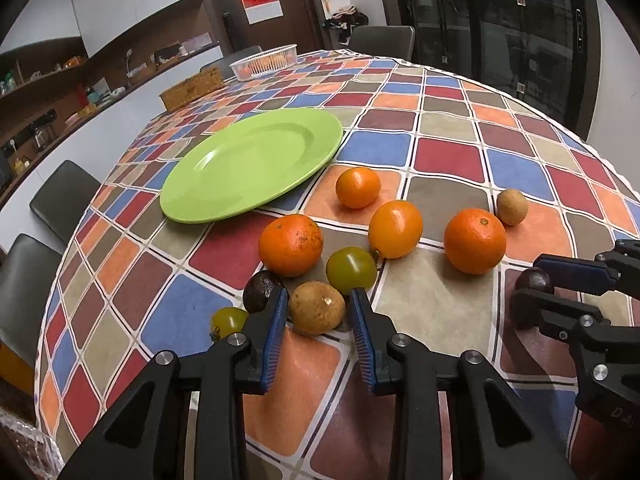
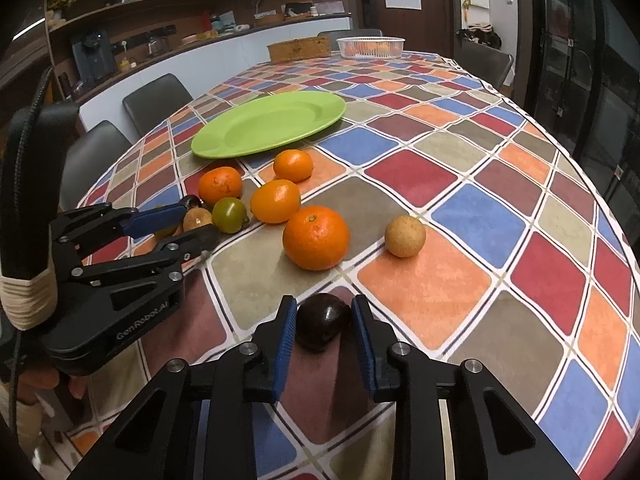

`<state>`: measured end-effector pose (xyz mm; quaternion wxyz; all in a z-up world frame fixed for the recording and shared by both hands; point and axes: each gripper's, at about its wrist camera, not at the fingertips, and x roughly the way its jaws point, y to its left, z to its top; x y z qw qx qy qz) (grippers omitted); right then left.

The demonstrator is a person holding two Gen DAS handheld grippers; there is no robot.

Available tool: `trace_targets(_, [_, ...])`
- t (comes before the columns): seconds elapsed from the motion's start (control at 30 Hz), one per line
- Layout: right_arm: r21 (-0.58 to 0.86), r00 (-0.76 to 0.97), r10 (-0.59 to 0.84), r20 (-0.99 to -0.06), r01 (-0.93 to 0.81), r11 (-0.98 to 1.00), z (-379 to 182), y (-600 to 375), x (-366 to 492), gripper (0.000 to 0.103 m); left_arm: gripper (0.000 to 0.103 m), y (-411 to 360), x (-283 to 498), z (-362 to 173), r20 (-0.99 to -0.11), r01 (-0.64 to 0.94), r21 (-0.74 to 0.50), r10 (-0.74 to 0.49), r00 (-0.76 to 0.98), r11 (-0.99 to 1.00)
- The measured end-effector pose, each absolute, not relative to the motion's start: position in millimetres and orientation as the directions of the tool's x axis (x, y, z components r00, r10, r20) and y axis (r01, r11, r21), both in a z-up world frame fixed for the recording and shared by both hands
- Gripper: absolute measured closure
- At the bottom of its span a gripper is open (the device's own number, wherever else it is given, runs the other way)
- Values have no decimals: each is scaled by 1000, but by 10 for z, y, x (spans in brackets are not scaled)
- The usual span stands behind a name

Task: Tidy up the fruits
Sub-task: 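Grasp the brown kiwi with the left tool while the right tool grasps the dark plum, then carry the kiwi and plum onto the green plate and open both tools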

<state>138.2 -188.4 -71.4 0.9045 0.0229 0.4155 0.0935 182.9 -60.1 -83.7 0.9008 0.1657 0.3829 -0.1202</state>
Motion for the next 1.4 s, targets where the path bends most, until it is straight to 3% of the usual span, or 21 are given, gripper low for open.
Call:
trace_targets(0.27, [144,649,218,-729,-165,976,-643,-1896,1448,74,73,-613,1834,-846,-725,337,221,-77,685,915])
trace_targets(0.93, [172,694,319,-646,-274,946,-223,-1744,1598,74,74,-291,1708,-342,-671,294,24,-202,713,956])
trace_targets(1.4, [167,662,392,-639,-378,910,26,-1466,2255,74,74,-29,2147,-152,-662,287,-13,-224,715,958])
